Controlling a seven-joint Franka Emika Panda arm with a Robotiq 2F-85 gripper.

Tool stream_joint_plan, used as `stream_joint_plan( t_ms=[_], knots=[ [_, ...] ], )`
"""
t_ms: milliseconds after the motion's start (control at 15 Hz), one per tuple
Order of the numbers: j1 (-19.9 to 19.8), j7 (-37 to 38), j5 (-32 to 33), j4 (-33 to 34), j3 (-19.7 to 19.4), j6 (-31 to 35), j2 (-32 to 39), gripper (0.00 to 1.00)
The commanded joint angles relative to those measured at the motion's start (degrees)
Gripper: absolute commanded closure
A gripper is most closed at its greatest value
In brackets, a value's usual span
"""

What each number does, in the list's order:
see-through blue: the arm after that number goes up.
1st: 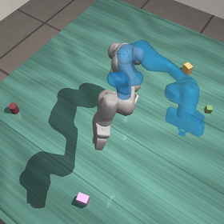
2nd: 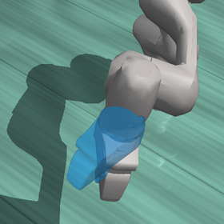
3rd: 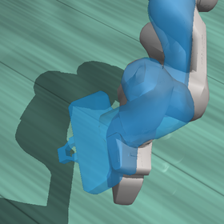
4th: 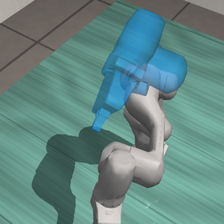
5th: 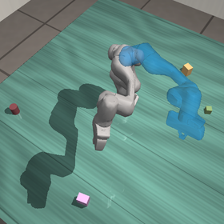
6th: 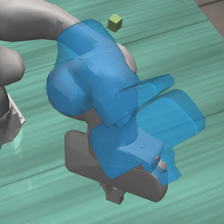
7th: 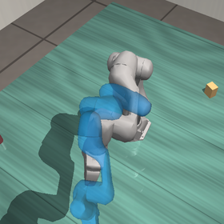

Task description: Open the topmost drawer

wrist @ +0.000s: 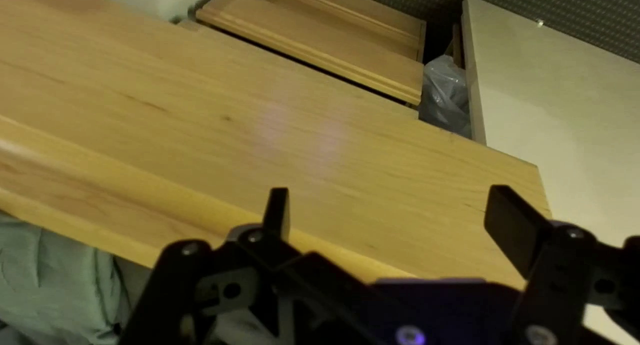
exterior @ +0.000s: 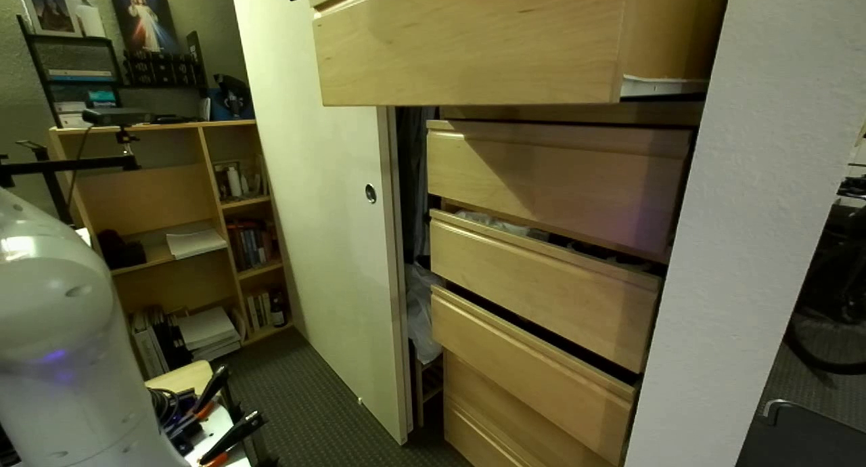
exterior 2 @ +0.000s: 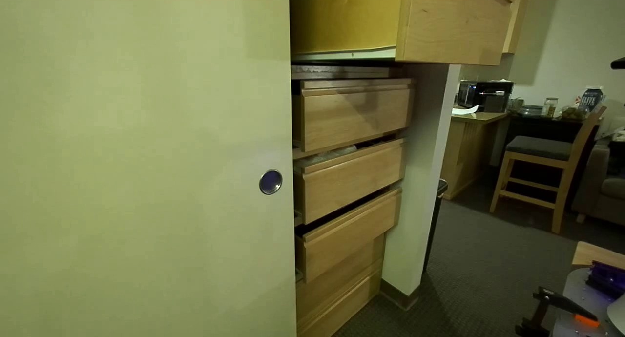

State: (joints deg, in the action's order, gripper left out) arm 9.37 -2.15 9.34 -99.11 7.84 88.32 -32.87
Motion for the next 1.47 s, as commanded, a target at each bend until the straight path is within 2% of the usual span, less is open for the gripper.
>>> stream_joint_plan(
  t_ms=[0,533,867,1267,1333,1400],
  knots=[
    [-1.3,4.5,-2.8,-1.4,0.9,-2.6,-0.7,0.00],
    [-1.0,9.3,-5.4,-6.3,2.3,-1.5,-1.3,0.00],
    [-0.6,9.0,-4.8,-9.2,3.3,0.4,-1.4,0.00],
    [-0.8,9.9,-3.8,-12.4,4.8,6.6,-1.0,0.00],
    [-1.1,10.8,-3.8,-12.6,5.0,6.9,-0.6,0.00],
    [-0.6,8.7,-4.2,-10.4,4.5,4.8,0.2,0.00]
  ],
)
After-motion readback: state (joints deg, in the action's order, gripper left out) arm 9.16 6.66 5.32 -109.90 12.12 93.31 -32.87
